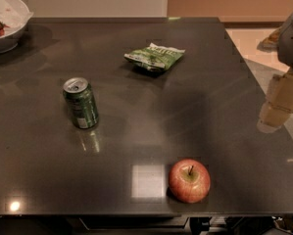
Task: Pick green jalapeno chip bag
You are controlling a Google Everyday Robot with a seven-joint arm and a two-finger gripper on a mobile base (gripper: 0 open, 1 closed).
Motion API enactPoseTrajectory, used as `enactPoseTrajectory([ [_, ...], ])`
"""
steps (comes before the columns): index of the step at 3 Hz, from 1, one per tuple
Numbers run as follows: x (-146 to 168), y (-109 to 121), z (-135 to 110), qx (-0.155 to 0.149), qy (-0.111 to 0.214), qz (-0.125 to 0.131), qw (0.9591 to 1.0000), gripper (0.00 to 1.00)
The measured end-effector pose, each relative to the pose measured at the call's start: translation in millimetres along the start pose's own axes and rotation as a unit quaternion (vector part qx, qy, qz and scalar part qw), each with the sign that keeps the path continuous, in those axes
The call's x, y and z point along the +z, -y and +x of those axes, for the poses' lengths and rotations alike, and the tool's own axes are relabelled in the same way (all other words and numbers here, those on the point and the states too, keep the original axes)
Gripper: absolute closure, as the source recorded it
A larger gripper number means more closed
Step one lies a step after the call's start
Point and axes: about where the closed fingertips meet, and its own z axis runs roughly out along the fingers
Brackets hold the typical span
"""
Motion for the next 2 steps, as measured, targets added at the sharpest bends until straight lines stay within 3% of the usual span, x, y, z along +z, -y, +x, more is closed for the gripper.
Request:
enactPoseTrajectory([
  [2,1.2,8.6,-1.0,0.007,0.004,0.008,0.9999,0.0],
])
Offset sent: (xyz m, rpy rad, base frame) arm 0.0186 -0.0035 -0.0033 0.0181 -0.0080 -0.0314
